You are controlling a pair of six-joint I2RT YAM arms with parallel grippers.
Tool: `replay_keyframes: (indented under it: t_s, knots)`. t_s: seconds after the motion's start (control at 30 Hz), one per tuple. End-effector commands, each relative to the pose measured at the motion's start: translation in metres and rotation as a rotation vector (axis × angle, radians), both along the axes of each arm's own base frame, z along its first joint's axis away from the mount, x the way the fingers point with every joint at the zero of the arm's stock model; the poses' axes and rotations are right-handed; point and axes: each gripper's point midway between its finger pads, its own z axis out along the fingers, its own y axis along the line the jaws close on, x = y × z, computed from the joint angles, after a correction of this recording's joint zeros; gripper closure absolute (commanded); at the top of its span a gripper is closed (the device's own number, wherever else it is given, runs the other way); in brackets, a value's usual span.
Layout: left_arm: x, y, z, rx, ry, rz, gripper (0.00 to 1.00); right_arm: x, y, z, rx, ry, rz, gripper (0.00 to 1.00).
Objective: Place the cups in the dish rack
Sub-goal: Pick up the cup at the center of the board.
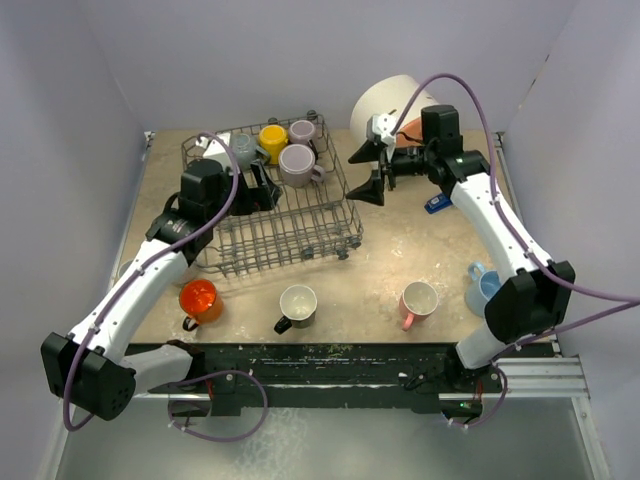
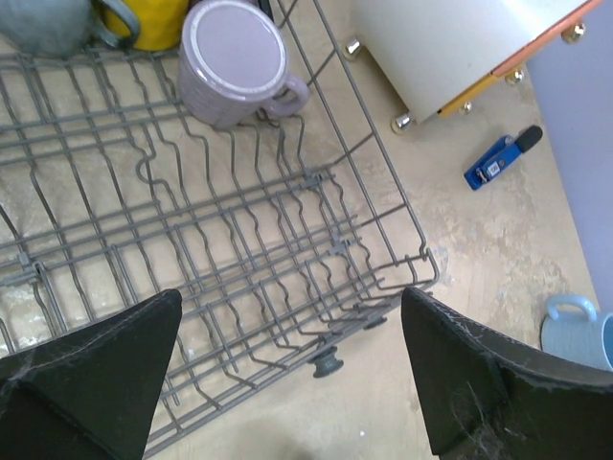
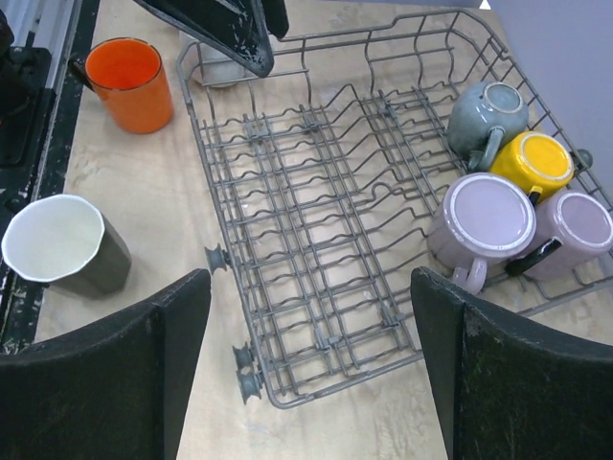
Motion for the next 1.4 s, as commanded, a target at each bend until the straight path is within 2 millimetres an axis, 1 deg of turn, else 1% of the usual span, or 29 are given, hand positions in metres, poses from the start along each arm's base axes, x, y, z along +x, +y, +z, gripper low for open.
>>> replay_keyframes:
  t_s: [0.0,0.13,0.27,0.4,0.5,0.6,0.63,0.7,0.77,0.8,0.87,1.1,1.23,1.37]
  knots:
    - [-0.01,-0.007,0.029,-0.02,-0.042,-0.073,0.03,-0.02,-0.008,0.016,-0.007,-0.091,0.011,0.13]
    - [-0.026,-0.007,0.032,-0.026,-0.025,-0.108,0.03,-0.027,-0.021,0.006,-0.06,-0.091,-0.057,0.13]
    - [-0.045,-0.007,0.031,-0.073,-0.016,-0.128,0.07,-0.047,-0.033,-0.007,-0.103,-0.078,-0.093,0.13]
    - [-0.06,-0.013,0.034,-0.185,0.026,-0.128,0.1,-0.06,-0.044,-0.004,-0.113,-0.08,-0.148,0.12]
    - [-0.067,-0.019,0.033,-0.242,0.051,-0.14,0.13,-0.064,-0.055,-0.005,-0.106,-0.058,-0.196,0.1]
    - [-0.072,-0.025,0.03,-0.278,0.094,-0.162,0.17,-0.066,-0.061,-0.007,-0.096,-0.066,-0.217,0.09]
    - [-0.074,-0.027,0.028,-0.286,0.112,-0.174,0.19,-0.068,-0.062,-0.007,-0.082,-0.063,-0.218,0.09]
    - [-0.077,-0.033,0.025,-0.295,0.143,-0.206,0.25,-0.071,-0.063,-0.01,-0.066,-0.05,-0.219,0.09]
    - [-0.082,-0.04,0.023,-0.293,0.173,-0.254,0.34,-0.074,-0.064,-0.015,-0.062,-0.04,-0.215,0.09]
    - [-0.086,-0.045,0.022,-0.283,0.188,-0.301,0.39,-0.076,-0.064,-0.018,-0.061,-0.034,-0.211,0.09]
    - [-0.091,-0.051,0.021,-0.252,0.212,-0.333,0.4,-0.08,-0.063,-0.022,-0.06,-0.024,-0.2,0.1]
    - [-0.107,-0.062,0.017,-0.077,0.289,-0.352,0.41,-0.081,-0.066,-0.031,-0.063,-0.009,-0.206,0.1]
    - [-0.123,-0.08,0.003,0.039,0.363,-0.383,0.42,-0.083,-0.072,-0.039,-0.079,0.011,-0.23,0.1]
    - [-0.148,-0.092,-0.02,0.155,0.46,-0.387,0.49,-0.084,-0.075,-0.05,-0.085,0.032,-0.248,0.1]
